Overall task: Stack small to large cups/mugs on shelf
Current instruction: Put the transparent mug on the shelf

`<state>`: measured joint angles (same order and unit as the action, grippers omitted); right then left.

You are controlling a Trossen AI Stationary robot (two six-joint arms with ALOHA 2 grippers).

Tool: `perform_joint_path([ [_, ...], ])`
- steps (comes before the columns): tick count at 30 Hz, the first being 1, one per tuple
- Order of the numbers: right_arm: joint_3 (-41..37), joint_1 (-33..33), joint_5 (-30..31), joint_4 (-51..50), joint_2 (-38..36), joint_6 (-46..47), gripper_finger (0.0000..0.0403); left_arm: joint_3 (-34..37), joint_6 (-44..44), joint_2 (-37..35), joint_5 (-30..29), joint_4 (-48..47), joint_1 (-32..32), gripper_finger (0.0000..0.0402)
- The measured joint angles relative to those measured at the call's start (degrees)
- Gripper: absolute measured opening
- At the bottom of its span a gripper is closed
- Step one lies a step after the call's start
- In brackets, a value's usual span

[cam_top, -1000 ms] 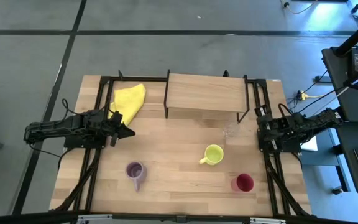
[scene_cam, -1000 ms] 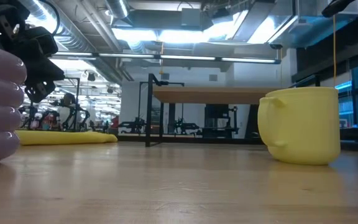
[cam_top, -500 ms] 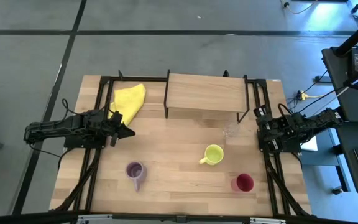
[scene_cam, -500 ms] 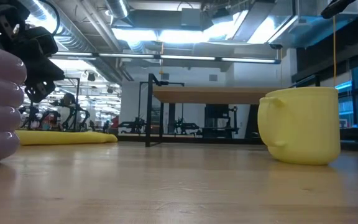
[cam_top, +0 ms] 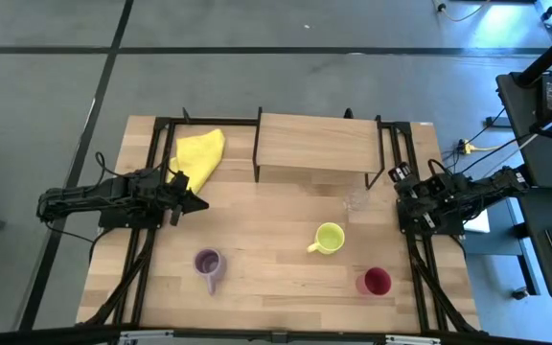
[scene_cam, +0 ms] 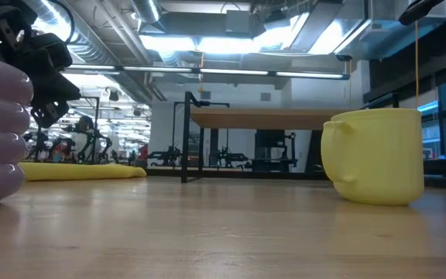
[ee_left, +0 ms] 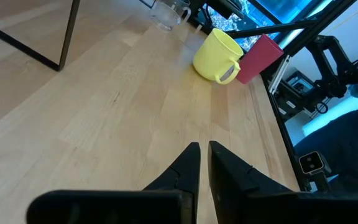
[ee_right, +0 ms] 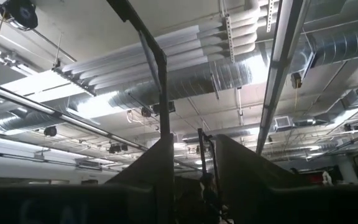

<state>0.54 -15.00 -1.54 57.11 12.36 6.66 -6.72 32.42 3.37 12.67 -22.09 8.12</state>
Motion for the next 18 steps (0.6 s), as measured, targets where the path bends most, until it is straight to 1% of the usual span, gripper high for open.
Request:
perform_joint_path([
  [7, 0.0, 0.0, 0.0, -0.6, 0.0, -0.9, 0.0122, 0.0, 0.0, 0.0, 0.0, 0.0, 0.0, 0.0027],
  [11, 0.0, 0.0, 0.0, -0.1, 0.0, 2.3, 0.0122, 0.0, 0.0, 0.0, 0.0, 0.0, 0.0, 0.0027],
  [15, 0.0, 0.0, 0.0, 0.3, 0.0, 2.3, 0.0122, 0.0, 0.0, 0.0, 0.0, 0.0, 0.0, 0.0027],
  [18, 0.0, 0.0, 0.0, 0.3, 0.0, 4.1, 0.0122, 0.0, 0.0, 0.0, 0.0, 0.0, 0.0, 0.0027],
])
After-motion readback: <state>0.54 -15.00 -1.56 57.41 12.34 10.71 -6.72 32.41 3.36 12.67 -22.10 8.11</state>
